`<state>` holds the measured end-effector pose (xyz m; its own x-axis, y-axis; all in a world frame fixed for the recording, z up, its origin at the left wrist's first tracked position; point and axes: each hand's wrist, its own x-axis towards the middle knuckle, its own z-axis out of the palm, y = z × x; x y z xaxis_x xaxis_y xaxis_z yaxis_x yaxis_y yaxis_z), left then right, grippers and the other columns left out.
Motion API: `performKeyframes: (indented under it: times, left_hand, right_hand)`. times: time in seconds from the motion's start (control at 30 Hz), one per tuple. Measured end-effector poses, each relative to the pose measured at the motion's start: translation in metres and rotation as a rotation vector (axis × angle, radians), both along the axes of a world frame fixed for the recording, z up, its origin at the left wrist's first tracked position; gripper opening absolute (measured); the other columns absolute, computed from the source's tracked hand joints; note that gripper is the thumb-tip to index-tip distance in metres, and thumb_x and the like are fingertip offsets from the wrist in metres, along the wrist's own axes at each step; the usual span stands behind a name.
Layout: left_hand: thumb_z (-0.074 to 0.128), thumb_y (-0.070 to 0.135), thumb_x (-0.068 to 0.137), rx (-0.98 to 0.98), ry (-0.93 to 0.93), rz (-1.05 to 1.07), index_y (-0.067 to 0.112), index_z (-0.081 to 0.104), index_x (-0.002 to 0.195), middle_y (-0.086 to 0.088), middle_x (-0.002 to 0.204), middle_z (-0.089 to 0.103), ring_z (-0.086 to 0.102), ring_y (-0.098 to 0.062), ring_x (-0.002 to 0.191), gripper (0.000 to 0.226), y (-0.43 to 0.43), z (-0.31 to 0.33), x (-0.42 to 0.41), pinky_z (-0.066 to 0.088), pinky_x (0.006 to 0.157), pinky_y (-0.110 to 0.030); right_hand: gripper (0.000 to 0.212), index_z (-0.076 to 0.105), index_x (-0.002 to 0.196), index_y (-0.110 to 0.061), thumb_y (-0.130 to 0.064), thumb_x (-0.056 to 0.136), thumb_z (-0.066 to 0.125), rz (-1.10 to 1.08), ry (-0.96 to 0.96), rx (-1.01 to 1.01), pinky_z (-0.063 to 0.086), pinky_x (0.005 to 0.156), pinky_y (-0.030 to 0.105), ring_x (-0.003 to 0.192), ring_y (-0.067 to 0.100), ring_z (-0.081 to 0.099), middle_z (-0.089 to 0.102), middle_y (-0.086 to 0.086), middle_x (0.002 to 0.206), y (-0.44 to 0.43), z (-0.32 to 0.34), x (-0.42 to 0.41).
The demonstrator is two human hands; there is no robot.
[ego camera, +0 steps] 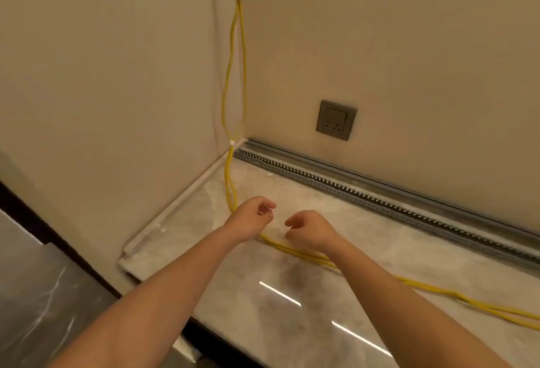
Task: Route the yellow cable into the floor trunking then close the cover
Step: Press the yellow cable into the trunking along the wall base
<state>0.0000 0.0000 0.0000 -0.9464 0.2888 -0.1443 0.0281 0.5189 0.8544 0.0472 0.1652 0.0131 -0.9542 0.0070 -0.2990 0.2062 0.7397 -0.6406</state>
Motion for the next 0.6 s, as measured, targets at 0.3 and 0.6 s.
performKeyframes:
  times: [0.3,0.6]
  left_hand:
    - [0.041,-0.010,0.092,0.034,-0.046,-0.016,0.005,0.064,0.108,-0.018,0.112,0.067,0.064,-0.027,0.107,0.032,-0.010,-0.023,-0.026,0.050,0.099,-0.039]
    - [0.055,0.008,0.094,-0.060,0.036,-0.200,0.015,0.068,0.106,-0.001,0.100,0.068,0.063,-0.014,0.094,0.018,-0.008,-0.030,-0.054,0.049,0.087,-0.029]
  right_hand:
    - [0.029,0.073,0.090,-0.028,-0.040,0.064,0.077,0.156,-0.041,0.193,0.049,0.067,0.027,0.077,0.009,0.060,0.061,-0.014,0.079,-0.017,-0.020,-0.022]
    - [0.010,0.055,0.091,-0.018,-0.027,0.087,0.053,0.157,-0.032,0.250,0.039,0.067,0.031,0.080,0.021,0.053,0.065,0.008,0.099,-0.012,-0.014,-0.041]
